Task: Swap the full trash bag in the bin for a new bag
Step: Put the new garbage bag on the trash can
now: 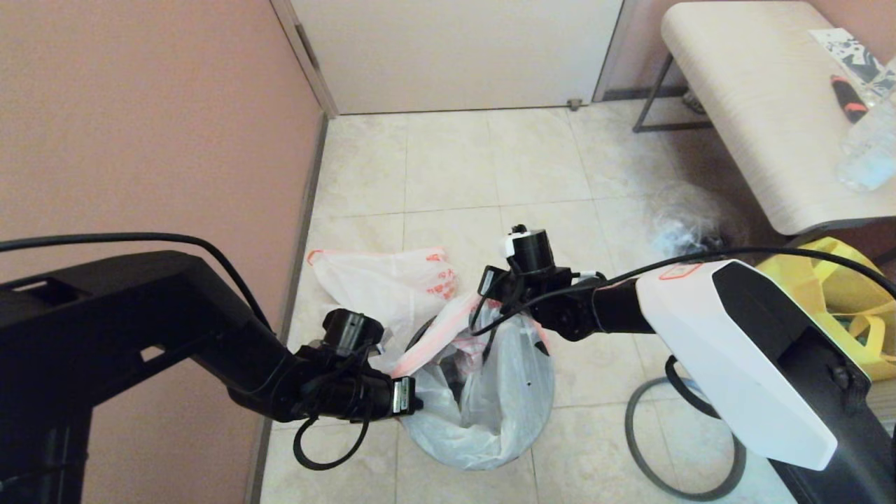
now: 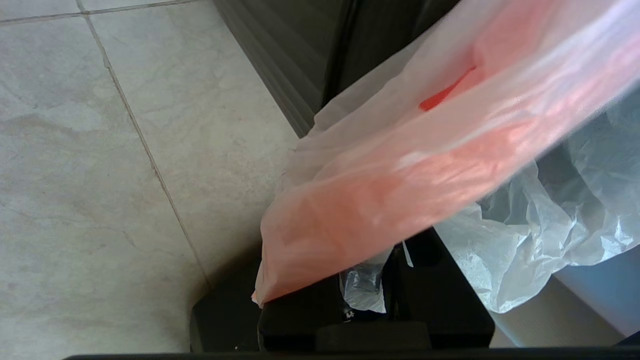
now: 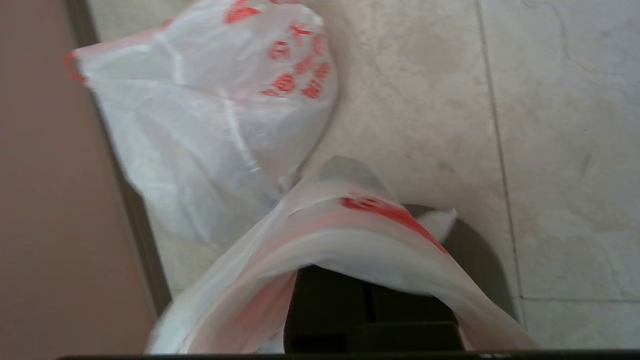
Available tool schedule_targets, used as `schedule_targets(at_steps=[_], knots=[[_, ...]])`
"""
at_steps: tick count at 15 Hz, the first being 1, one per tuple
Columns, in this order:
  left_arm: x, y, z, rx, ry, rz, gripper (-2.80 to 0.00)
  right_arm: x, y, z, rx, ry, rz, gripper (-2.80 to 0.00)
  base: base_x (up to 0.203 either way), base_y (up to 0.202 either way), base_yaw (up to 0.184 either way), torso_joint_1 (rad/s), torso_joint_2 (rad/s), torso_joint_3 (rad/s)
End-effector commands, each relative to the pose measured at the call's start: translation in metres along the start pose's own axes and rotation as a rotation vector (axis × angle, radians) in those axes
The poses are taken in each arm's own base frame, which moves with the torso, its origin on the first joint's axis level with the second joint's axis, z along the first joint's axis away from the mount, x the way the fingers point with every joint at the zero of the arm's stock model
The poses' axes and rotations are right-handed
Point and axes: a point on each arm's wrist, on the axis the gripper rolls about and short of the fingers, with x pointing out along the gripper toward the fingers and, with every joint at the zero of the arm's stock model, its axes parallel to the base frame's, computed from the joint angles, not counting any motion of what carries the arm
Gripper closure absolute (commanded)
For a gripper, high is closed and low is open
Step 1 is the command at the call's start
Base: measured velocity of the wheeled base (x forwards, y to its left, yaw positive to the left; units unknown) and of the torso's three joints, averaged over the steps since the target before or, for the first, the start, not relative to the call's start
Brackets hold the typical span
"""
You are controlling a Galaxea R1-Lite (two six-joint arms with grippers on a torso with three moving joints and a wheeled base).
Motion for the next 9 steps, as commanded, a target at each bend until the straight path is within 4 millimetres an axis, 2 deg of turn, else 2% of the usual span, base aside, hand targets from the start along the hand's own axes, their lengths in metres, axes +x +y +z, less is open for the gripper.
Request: schedule_targets(at_steps=[1,4,9], knots=[[0.002,-0.002,-0.003,0.007,0.011,-0.001,0.0,-0.006,0.01,0.0,-0.003,0.001,0.018,0.0,0.0,0.0,0.0,0.0,0.0,0.0],[0.004,-0.004,-0.007,0.031,0.022,0.002,0.0,-0.009,0.016,-0.013,-0.024,0.053,0.009,0.0,0.0,0.0,0.0,0.0,0.0,0.0],[0.006,-0.008,-0.014,0.086,0.04,0.012,0.0,-0.017,0.04,-0.033,-0.059,0.094,0.062,0.0,0.0,0.0,0.0,0.0,0.0,0.0]])
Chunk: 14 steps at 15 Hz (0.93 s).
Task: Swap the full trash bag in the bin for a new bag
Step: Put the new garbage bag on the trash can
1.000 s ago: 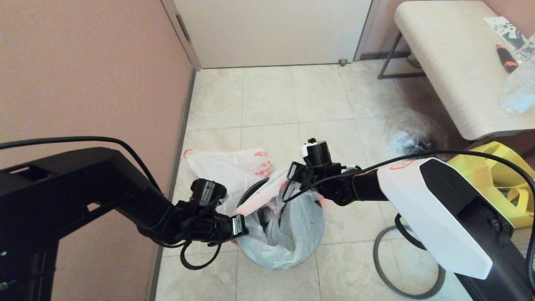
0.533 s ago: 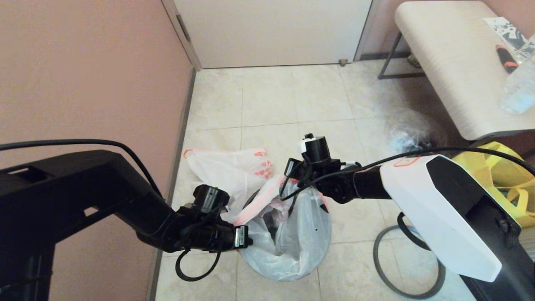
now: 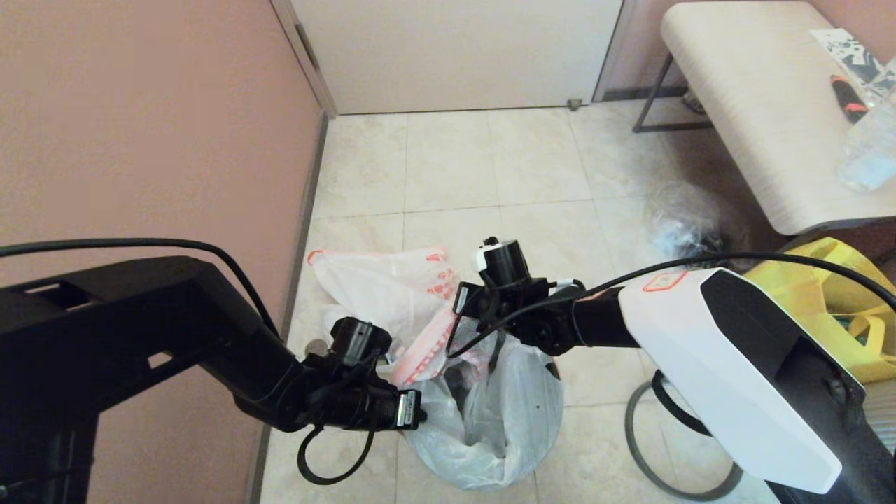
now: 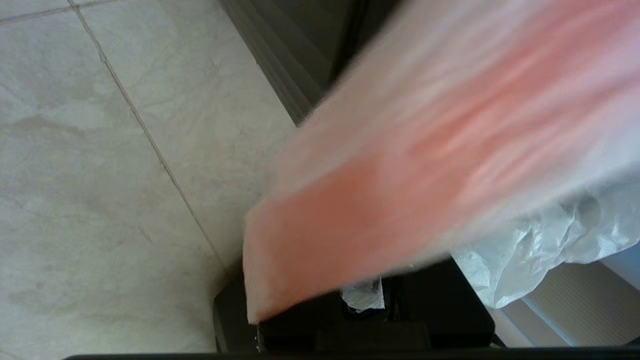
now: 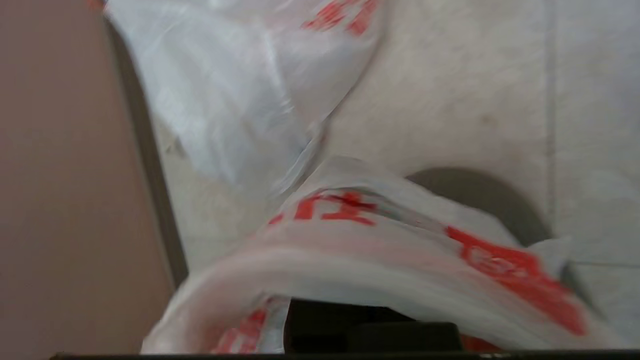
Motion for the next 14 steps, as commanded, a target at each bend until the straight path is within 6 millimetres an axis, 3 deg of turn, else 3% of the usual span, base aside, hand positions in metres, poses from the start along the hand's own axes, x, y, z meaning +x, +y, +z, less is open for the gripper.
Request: schedule_targets(at_steps=[1,4,9,14], knots=[[0.002,-0.002,-0.004,0.008,0.011,-0.001,0.0,-0.003,0.007,-0.003,-0.02,0.005,0.026,0.0,0.0,0.0,0.0,0.0,0.0,0.0],[0.002,-0.004,-0.008,0.03,0.024,-0.002,0.0,-0.008,0.012,0.003,-0.021,-0.002,0.035,0.0,0.0,0.0,0.0,0.0,0.0,0.0],[-0.002,-0.005,-0.022,0.157,-0.004,-0.04,0.0,-0.008,-0.003,0.019,-0.009,-0.027,0.008,0.0,0.0,0.0,0.0,0.0,0.0,0.0],[-0.007,-0.005,-0.022,0.173,-0.062,-0.068,0.0,-0.009,-0.009,0.007,-0.047,0.056,-0.043,0.0,0.0,0.0,0.0,0.0,0.0,0.0]])
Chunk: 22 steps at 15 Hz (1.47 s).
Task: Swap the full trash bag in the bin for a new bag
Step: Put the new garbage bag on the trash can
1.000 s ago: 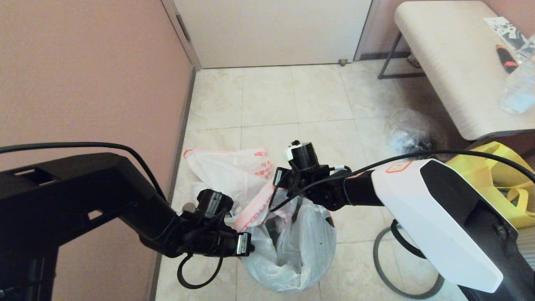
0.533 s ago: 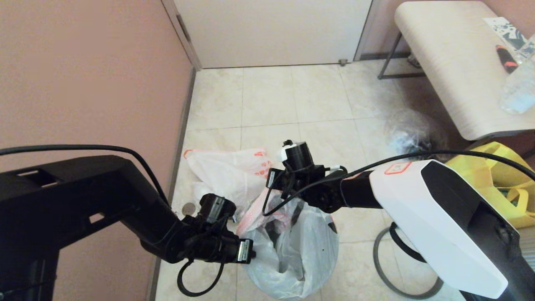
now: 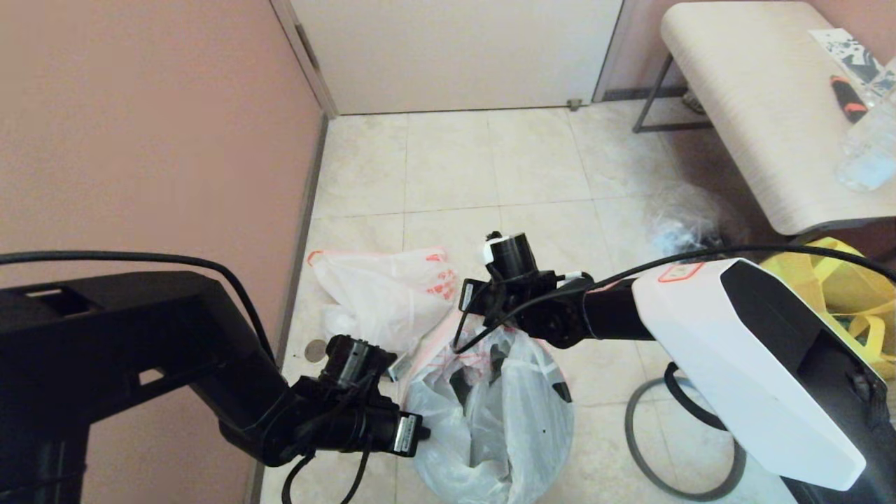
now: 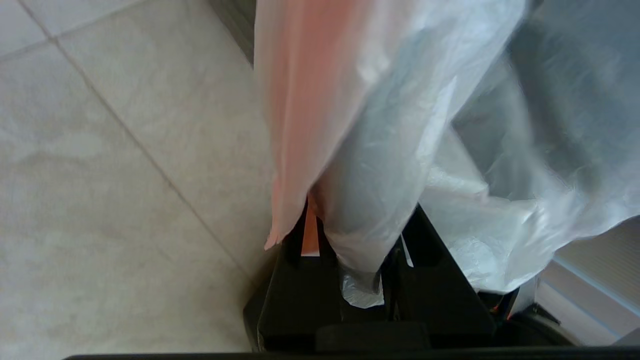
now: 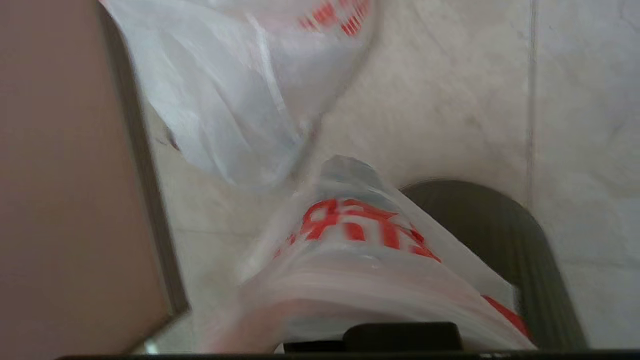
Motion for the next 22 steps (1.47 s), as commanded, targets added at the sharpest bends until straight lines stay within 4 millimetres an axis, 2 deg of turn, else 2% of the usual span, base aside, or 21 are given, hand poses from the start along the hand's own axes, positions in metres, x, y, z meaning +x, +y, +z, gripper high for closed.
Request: schedule_targets(at_steps=[1,3,6,8,13,18,20,22], knots=[[-0.004,0.001,0.002,0.008,-0.072,-0.018,0.0,0.0,-0.006,-0.006,-0.021,0.062,-0.043,0.0,0.0,0.0,0.0,0.0,0.0,0.0],[-0.005,0.004,0.001,0.021,-0.142,-0.025,0.0,0.004,-0.018,-0.001,-0.014,0.066,-0.07,0.0,0.0,0.0,0.0,0.0,0.0,0.0],[-0.002,0.008,0.007,-0.036,-0.17,-0.016,0.0,0.0,-0.024,0.001,-0.033,0.107,-0.1,0.0,0.0,0.0,0.0,0.0,0.0,0.0],[-0.001,0.011,0.015,-0.098,-0.207,0.017,0.0,-0.01,-0.022,0.008,-0.034,0.132,-0.095,0.0,0.0,0.0,0.0,0.0,0.0,0.0],[0.002,0.016,0.021,-0.138,-0.236,0.074,0.0,-0.042,-0.019,0.031,-0.021,0.202,-0.057,0.0,0.0,0.0,0.0,0.0,0.0,0.0],[0.004,0.018,0.023,-0.149,-0.241,0.078,0.0,-0.059,-0.018,0.038,0.005,0.259,-0.043,0.0,0.0,0.0,0.0,0.0,0.0,0.0],[0.004,0.02,0.028,-0.187,-0.262,0.094,0.0,-0.064,-0.017,0.03,0.016,0.318,-0.02,0.0,0.0,0.0,0.0,0.0,0.0,0.0],[0.003,0.021,0.028,-0.197,-0.268,0.093,0.0,-0.059,-0.013,0.008,-0.01,0.411,-0.01,0.0,0.0,0.0,0.0,0.0,0.0,0.0]])
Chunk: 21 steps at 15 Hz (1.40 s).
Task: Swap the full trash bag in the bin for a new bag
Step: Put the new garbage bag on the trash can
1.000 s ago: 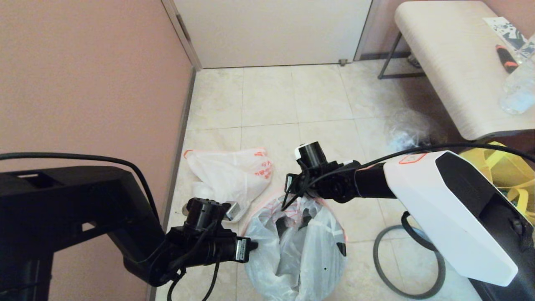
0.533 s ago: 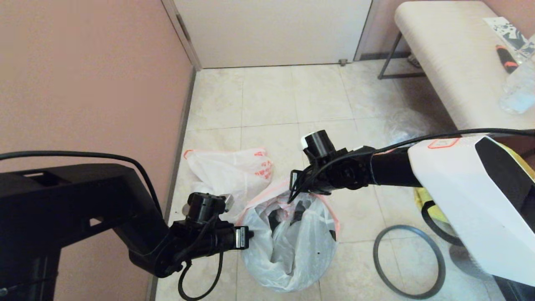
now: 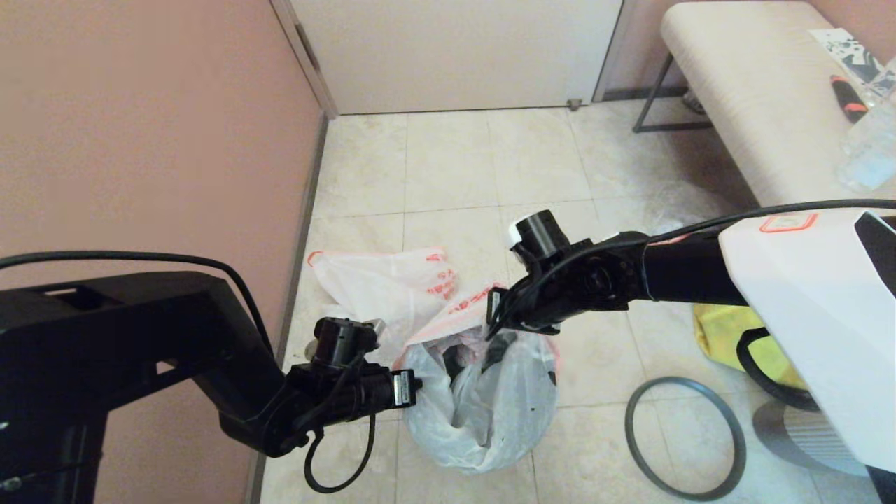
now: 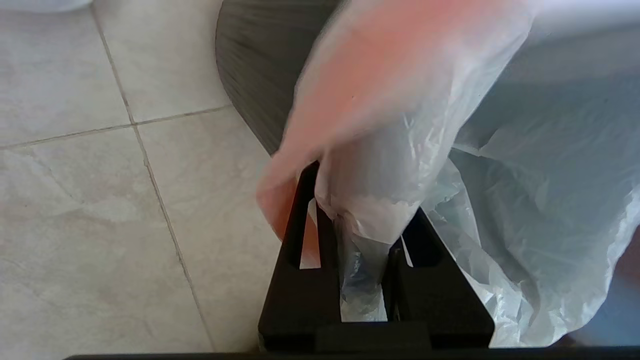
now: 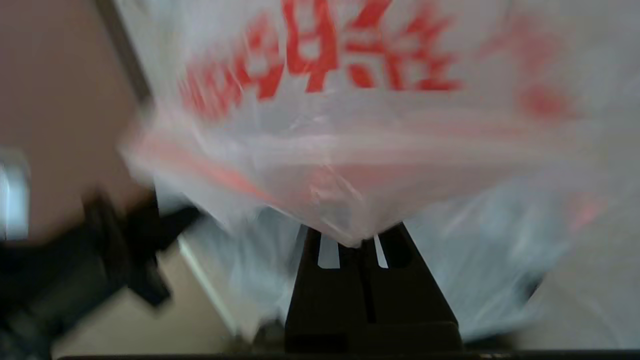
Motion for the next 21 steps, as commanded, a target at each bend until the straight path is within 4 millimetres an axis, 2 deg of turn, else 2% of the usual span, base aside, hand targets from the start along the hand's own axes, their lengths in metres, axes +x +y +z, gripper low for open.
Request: schedule_targets(at_steps=[1,5,8,9,11,13,16,19,20,21], knots=[[0.0,0.001,0.001,-0.007,-0.006,-0.001,0.0,0.014,0.003,-0.018,-0.028,0.084,-0.01,0.0,0.0,0.0,0.0,0.0,0.0,0.0],[0.002,0.003,0.006,-0.035,-0.028,0.022,0.0,0.019,0.015,-0.042,-0.067,0.173,0.018,0.0,0.0,0.0,0.0,0.0,0.0,0.0],[0.003,0.004,0.005,-0.039,-0.03,0.032,0.0,0.0,0.014,-0.041,-0.064,0.167,0.014,0.0,0.0,0.0,0.0,0.0,0.0,0.0],[0.002,0.004,0.005,-0.039,-0.033,0.035,-2.8,-0.01,0.011,-0.04,-0.058,0.165,0.009,0.0,0.0,0.0,0.0,0.0,0.0,0.0],[-0.004,0.001,0.008,-0.033,-0.047,0.03,-2.8,-0.028,0.005,-0.037,-0.04,0.138,-0.019,0.0,0.0,0.0,0.0,0.0,0.0,0.0],[-0.026,-0.008,0.017,-0.019,-0.091,0.011,-2.8,-0.049,-0.008,-0.025,0.002,0.094,-0.055,0.0,0.0,0.0,0.0,0.0,0.0,0.0],[-0.051,-0.009,0.007,-0.006,-0.082,0.022,-2.8,-0.072,-0.02,-0.011,0.037,0.05,-0.067,0.0,0.0,0.0,0.0,0.0,0.0,0.0],[-0.083,-0.022,0.017,0.063,-0.146,-0.008,-2.8,-0.083,-0.029,-0.014,0.048,0.048,-0.102,0.0,0.0,0.0,0.0,0.0,0.0,0.0],[-0.085,-0.031,0.026,0.101,-0.148,-0.02,-2.8,-0.084,-0.03,-0.014,0.052,0.043,-0.108,0.0,0.0,0.0,0.0,0.0,0.0,0.0],[-0.083,-0.038,0.034,0.126,-0.139,-0.028,0.0,-0.084,-0.031,-0.014,0.06,0.041,-0.11,0.0,0.0,0.0,0.0,0.0,0.0,0.0]])
